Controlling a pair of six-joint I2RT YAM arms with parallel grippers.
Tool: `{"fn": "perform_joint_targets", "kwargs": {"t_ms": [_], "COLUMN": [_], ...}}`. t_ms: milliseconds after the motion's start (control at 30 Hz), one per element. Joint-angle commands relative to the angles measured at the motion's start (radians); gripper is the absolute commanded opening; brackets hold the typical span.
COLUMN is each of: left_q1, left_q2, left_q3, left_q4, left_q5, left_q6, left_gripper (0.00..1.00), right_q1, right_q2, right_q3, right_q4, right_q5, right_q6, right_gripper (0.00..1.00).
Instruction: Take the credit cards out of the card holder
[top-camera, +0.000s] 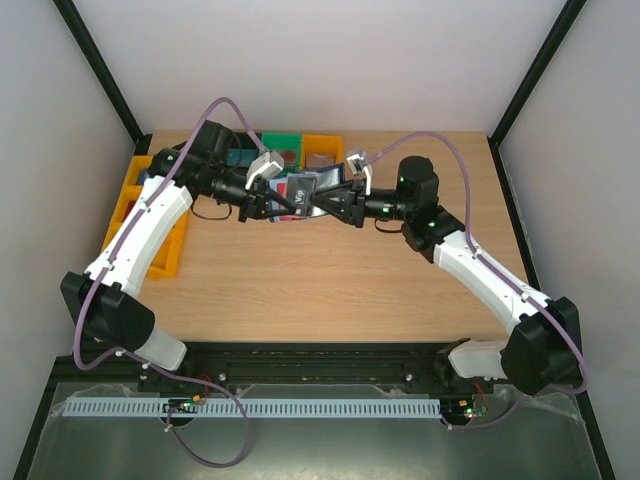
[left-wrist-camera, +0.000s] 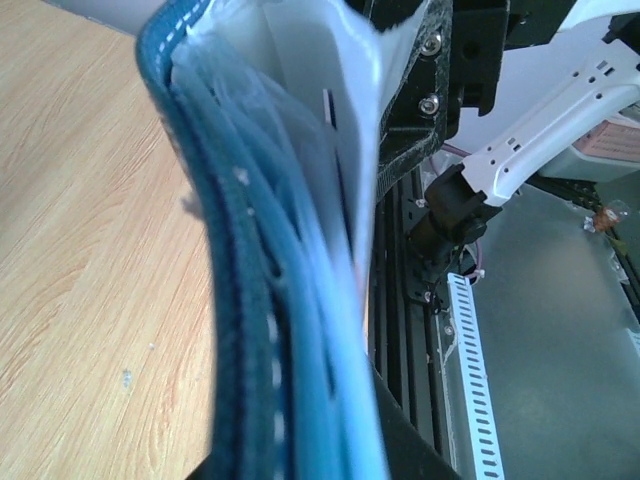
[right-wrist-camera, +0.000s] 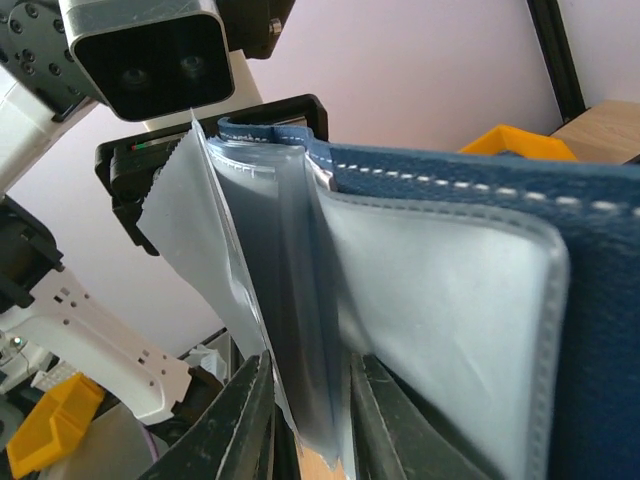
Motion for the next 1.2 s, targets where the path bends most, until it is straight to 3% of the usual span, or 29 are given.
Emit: {"fn": "perform_joint_targets", "kwargs": {"t_ms": [0, 200, 300, 367, 400, 467, 533, 933, 1067, 1167], "left_q1": [-0.006, -0.013, -0.021, -0.021, -0.018, -0.013, -0.007, 0.035, 0.035, 0.043], "left_q2": [-0.038, -0.033, -0.029, -0.03, -0.032, -0.033, -0.035, -0.039, -0.038, -0.038], "left_q3": [0.036, 0.013, 0.012, 0.014, 0.014, 0.012, 0.009, -0.025, -0.037, -0.043], "left_q4": [-0.056, -0.003, 0.004, 0.002, -0.002, -0.016, -0.026, 0.009, 0.033, 0.045], "left_q5": [0.149, 0.133, 0.133, 0.138, 0.142, 0.161, 0.175, 0.202, 0.214, 0.207], "left_q6": [0.079, 0.015, 0.007, 0.008, 0.012, 0.033, 0.05, 0.023, -0.005, -0.016], "left_gripper": [0.02, 0.02, 0.02, 0.02, 0.05, 0.27, 0.34, 0.27, 0.04, 0.02], "right_q1": [0.004, 0.063, 0.064, 0.064, 0.064, 0.061, 0.054, -0.018, -0.019, -0.028], "right_q2": [0.007, 0.023, 0.024, 0.013, 0.003, -0.021, -0.029, -0.062, -0.074, -0.089], "right_q3": [0.039, 0.055, 0.056, 0.053, 0.051, 0.049, 0.054, 0.105, 0.095, 0.103], "right_q4": [-0.049, -0.021, 0.006, 0.008, 0.002, -0.009, -0.038, -0.245, -0.224, -0.245], "right_q5": [0.024, 0.02, 0.003, 0.001, 0.003, 0.014, 0.028, 0.05, 0.043, 0.053], "right_q6": [-0.04, -0.044, -0.026, -0.031, -0.04, -0.057, -0.075, -0.2, -0.188, -0.204], "right_gripper": [0.22, 0.21, 0.03, 0.02, 0.02, 0.02, 0.02, 0.02, 0.02, 0.02]}}
